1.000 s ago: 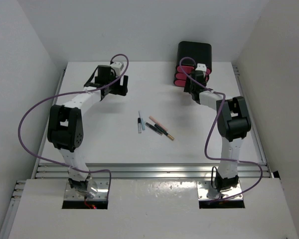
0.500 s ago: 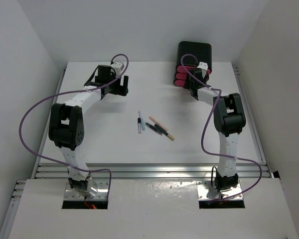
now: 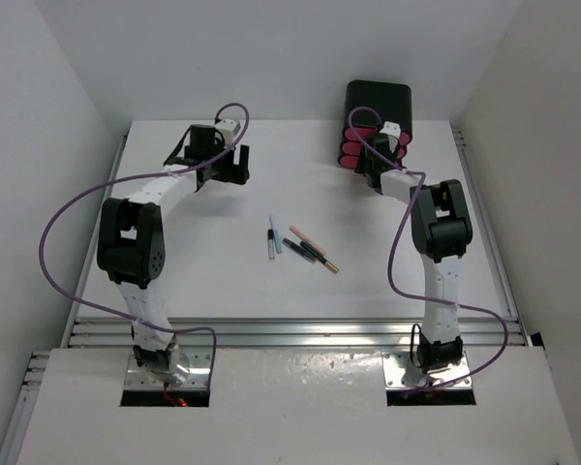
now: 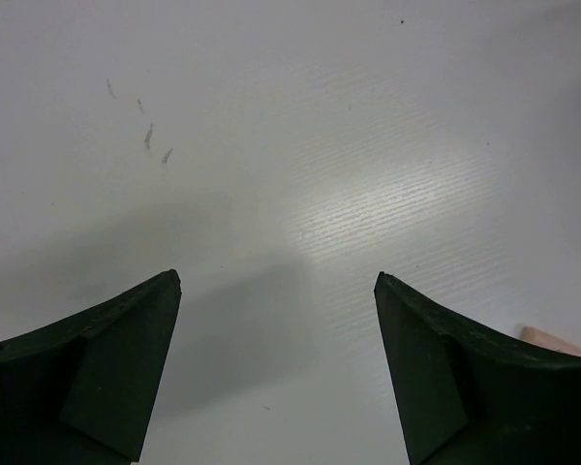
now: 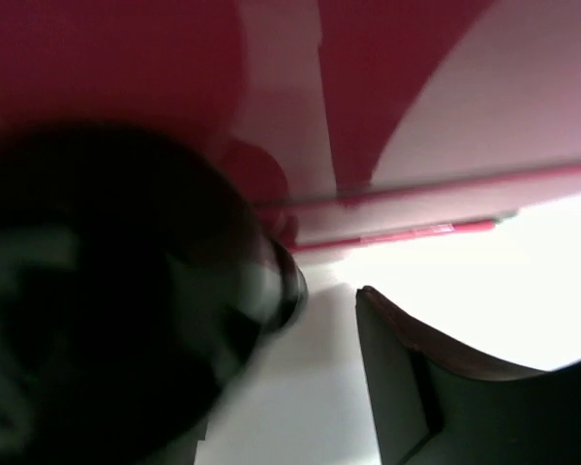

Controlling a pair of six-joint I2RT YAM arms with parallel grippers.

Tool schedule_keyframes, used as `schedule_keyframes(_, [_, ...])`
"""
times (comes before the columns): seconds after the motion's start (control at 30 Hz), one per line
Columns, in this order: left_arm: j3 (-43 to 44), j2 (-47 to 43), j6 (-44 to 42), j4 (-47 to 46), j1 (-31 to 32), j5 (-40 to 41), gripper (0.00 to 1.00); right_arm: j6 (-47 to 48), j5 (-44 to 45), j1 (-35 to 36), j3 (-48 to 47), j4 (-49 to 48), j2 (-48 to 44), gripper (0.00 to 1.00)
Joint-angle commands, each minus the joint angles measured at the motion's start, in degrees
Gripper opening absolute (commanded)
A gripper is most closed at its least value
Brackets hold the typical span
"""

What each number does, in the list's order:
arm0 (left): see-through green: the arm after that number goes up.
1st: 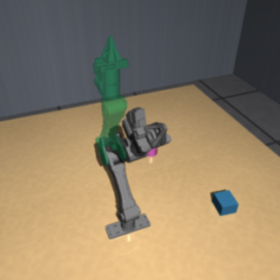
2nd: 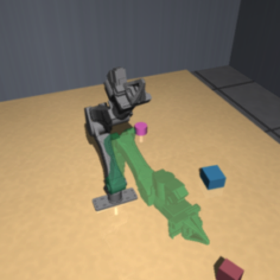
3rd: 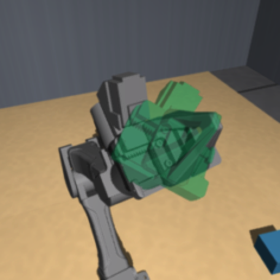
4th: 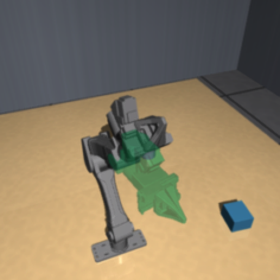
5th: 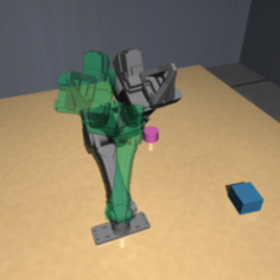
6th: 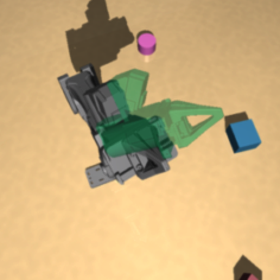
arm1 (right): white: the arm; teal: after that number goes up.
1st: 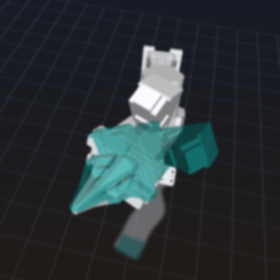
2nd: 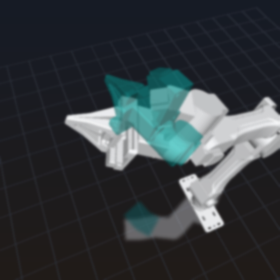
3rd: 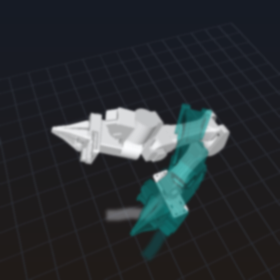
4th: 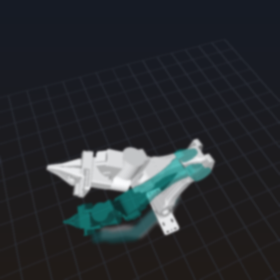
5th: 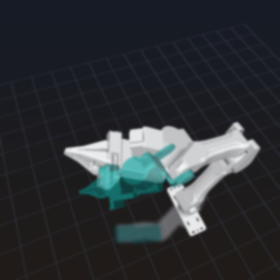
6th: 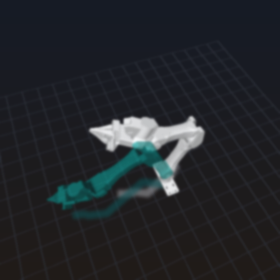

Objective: Organize the makeup

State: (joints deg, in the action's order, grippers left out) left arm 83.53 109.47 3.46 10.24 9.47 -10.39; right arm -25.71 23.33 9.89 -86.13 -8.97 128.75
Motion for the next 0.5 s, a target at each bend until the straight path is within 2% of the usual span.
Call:
schedule_keyframes(0.0, [2.3,0.5,0.4,-0.9,-0.9,-1.2,0.87,-0.7,0.1,-0.5,-3.3,-3.1,1.9,0.55])
schedule_keyframes(0.2, [2.3,0.5,0.4,-0.9,-0.9,-1.2,0.87,-1.3,-1.8,-1.0,-5.7,-2.0,3.6,0.47])
schedule_keyframes(0.47, [1.8,0.5,0.4,-0.9,-0.9,-1.2,0.87,-1.5,-2.9,-1.1,-4.2,-0.8,3.4,0.45])
